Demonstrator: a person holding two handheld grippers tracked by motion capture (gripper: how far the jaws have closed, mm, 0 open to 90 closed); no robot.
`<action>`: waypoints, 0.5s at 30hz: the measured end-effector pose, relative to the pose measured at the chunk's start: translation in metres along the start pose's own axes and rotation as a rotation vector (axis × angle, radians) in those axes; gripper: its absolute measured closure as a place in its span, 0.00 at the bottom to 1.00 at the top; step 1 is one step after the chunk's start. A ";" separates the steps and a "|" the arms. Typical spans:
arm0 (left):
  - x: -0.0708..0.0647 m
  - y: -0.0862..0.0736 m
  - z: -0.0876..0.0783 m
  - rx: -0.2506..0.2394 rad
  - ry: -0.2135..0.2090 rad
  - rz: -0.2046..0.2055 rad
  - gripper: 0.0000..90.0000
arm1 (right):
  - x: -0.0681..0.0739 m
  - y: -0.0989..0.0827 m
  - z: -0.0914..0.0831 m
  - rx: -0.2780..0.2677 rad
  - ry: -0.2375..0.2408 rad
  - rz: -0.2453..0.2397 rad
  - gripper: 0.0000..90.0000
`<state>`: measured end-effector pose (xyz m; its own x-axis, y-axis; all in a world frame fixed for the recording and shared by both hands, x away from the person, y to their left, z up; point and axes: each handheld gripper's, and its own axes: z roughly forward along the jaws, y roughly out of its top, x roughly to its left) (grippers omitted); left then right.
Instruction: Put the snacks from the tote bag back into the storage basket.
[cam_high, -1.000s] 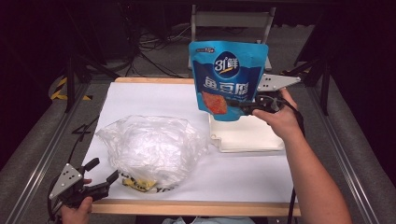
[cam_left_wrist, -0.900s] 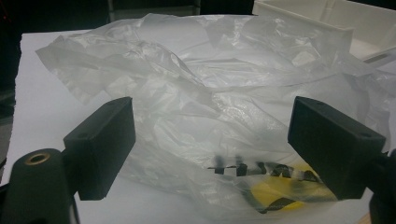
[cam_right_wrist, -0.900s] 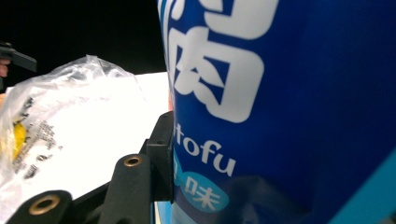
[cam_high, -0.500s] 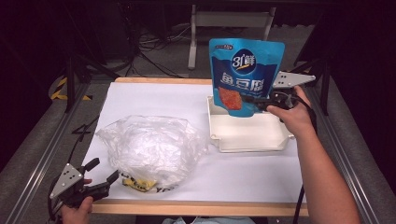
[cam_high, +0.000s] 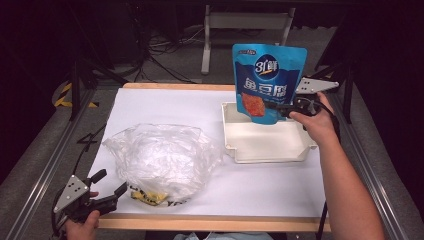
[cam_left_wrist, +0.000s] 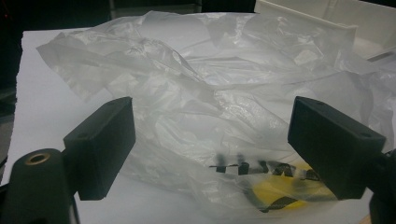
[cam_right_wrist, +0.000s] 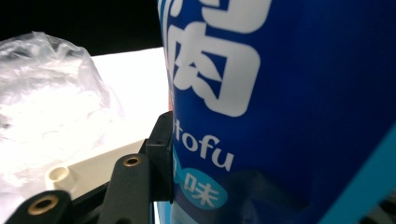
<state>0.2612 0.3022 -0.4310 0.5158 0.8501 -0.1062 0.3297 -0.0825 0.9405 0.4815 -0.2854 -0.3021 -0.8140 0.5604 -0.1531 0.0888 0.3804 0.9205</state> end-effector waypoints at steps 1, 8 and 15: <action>0.000 0.000 0.000 0.000 0.000 0.000 0.18 | -0.002 -0.002 0.001 0.003 -0.001 0.003 0.61; 0.000 0.000 0.000 0.000 0.002 -0.004 0.18 | -0.006 -0.015 0.009 0.033 -0.009 0.021 0.61; 0.000 0.000 0.000 0.004 -0.001 0.000 0.18 | -0.003 -0.021 0.020 0.064 0.014 0.013 0.61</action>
<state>0.2612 0.3027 -0.4311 0.5167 0.8494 -0.1070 0.3331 -0.0844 0.9391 0.4941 -0.2801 -0.3281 -0.8205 0.5552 -0.1360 0.1352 0.4198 0.8975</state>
